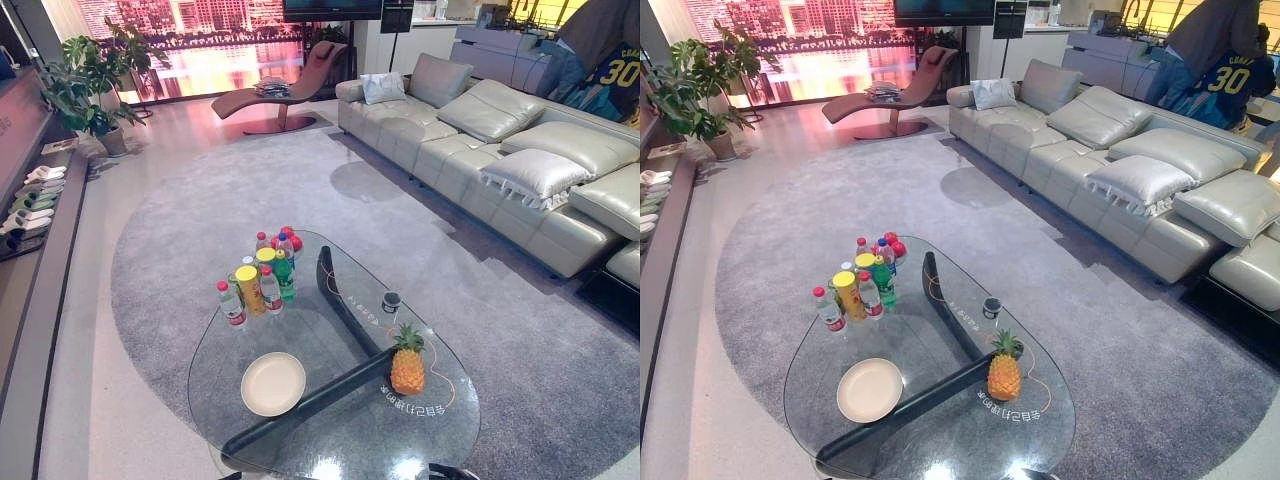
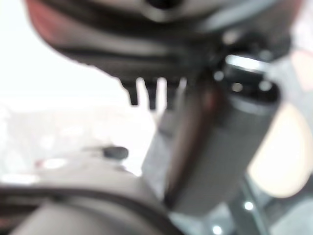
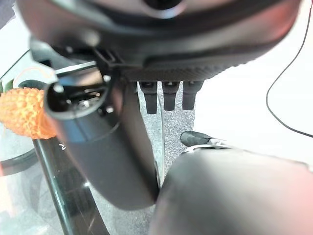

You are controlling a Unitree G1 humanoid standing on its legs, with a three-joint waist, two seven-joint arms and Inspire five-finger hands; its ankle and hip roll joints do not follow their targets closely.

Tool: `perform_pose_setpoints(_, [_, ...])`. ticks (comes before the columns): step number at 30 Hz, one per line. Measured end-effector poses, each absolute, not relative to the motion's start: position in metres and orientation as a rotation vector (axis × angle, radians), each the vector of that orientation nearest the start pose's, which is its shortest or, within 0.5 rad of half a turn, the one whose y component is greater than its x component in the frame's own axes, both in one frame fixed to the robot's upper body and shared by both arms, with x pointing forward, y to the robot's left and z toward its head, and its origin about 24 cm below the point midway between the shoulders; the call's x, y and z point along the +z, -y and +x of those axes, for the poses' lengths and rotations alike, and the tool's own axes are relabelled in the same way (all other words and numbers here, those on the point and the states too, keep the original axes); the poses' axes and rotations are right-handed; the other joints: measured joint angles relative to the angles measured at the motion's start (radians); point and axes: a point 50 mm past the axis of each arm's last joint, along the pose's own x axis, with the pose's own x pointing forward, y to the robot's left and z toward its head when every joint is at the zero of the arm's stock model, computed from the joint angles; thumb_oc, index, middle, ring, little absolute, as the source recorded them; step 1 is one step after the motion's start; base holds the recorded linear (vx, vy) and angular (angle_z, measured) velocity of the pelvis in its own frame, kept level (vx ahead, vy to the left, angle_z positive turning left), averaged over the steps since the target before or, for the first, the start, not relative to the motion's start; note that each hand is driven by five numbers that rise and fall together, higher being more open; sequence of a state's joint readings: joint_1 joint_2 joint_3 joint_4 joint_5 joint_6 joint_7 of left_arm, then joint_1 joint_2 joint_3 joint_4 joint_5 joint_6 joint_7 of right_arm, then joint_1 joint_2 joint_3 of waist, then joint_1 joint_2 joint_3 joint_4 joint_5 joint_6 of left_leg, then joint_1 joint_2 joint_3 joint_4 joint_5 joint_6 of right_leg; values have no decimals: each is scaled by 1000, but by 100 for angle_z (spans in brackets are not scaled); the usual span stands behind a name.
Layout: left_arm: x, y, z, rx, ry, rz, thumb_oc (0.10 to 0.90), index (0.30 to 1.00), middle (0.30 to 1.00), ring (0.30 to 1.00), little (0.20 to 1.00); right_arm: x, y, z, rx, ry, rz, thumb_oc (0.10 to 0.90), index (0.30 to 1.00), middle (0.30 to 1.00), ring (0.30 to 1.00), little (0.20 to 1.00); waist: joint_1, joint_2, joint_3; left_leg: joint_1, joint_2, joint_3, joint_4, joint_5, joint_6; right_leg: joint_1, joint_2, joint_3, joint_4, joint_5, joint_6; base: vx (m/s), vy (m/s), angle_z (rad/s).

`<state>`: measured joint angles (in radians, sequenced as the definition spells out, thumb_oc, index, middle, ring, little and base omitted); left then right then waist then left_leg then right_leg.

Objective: Pick up the fruit to the plate

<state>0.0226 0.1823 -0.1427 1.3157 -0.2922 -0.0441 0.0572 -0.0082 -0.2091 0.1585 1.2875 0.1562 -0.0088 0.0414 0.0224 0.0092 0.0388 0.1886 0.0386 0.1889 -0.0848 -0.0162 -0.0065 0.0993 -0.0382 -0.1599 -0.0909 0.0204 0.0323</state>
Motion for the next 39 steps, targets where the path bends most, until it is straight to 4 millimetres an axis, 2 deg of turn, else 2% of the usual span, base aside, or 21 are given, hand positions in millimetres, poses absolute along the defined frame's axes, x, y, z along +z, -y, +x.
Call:
perform_pose_setpoints(29, [-170,-217,68,227,-1262,14,800,900,900,900,900,-167,222,81,-78,-1269,-126,800,900,900,900,900,0,2,22,-1,0,3,0,-4,-1,-4,0,2,0,-4,4,8,-2,0])
perform_pose_setpoints(34, [-169,-217,73,229,-1239,15,800,900,900,900,900,-166,226,83,-154,-1243,-134,800,900,900,900,900,0,1,50,-7,0,12,1,-4,-1,-14,1,6,3,-3,6,17,-19,-5])
perform_pose_setpoints(39, [-166,-221,84,257,-1190,-7,800,900,900,900,900,-161,234,93,-289,-1168,-141,800,900,900,900,900,0,-12,102,-71,3,21,44,-14,-2,-70,1,15,22,4,1,-66,-28,-6])
